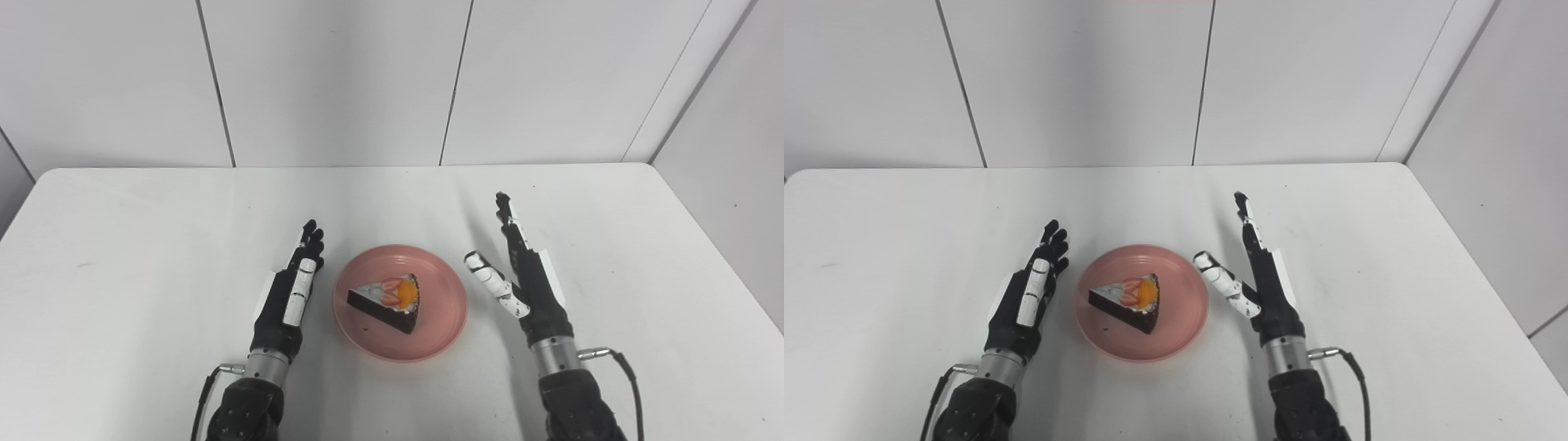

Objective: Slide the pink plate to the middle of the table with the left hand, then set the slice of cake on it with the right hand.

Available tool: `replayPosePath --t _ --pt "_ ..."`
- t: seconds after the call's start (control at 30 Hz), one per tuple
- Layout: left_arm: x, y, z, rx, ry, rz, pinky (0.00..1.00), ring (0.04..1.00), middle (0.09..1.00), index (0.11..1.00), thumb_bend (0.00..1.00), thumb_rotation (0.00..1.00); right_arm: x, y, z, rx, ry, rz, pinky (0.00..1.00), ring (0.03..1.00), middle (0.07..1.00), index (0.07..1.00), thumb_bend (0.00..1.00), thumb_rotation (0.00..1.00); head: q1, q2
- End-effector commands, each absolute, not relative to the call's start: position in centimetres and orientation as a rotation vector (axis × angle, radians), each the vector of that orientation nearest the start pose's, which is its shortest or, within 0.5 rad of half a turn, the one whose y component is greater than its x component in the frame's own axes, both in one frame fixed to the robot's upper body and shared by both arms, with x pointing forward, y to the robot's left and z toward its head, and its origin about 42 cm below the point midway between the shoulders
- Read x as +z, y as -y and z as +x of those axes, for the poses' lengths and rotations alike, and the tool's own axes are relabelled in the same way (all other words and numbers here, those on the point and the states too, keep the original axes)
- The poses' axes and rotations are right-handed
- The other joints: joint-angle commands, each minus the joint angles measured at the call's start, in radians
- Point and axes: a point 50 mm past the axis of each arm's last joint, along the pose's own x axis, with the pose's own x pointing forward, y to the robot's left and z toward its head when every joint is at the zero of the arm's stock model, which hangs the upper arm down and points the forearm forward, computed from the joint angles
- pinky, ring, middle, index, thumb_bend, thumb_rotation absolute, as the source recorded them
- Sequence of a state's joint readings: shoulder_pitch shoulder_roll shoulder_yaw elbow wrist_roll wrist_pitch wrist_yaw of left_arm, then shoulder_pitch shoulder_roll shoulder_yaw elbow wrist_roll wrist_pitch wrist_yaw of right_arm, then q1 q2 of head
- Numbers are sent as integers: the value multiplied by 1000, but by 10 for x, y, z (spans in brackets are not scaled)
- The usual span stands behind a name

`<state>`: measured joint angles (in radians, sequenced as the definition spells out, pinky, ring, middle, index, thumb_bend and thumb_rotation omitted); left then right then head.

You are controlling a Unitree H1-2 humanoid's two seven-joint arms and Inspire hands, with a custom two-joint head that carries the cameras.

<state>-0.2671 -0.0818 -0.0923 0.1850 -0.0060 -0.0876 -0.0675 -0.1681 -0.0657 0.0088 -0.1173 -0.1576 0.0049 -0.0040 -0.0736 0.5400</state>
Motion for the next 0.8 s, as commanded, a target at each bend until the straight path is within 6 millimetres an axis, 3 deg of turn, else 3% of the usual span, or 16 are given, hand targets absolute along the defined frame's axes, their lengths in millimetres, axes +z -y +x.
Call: replayPosePath --t 0.0,0.37,0.77 --pt "129 -137 355 -243 174 -52 1000 1000 1000 1000 613 1000 182 211 333 22 291 -113 1000 1000 1000 1000 544 834 -5 1" --pt "130 -143 353 -247 145 -79 1000 1000 1000 1000 632 1000 171 202 328 -2 211 -27 1000 1000 1000 1000 575 920 -30 5" --pt "130 -145 352 -234 122 -143 1000 1000 1000 1000 633 1000 165 206 326 13 220 -5 1000 1000 1000 1000 569 935 -23 17"
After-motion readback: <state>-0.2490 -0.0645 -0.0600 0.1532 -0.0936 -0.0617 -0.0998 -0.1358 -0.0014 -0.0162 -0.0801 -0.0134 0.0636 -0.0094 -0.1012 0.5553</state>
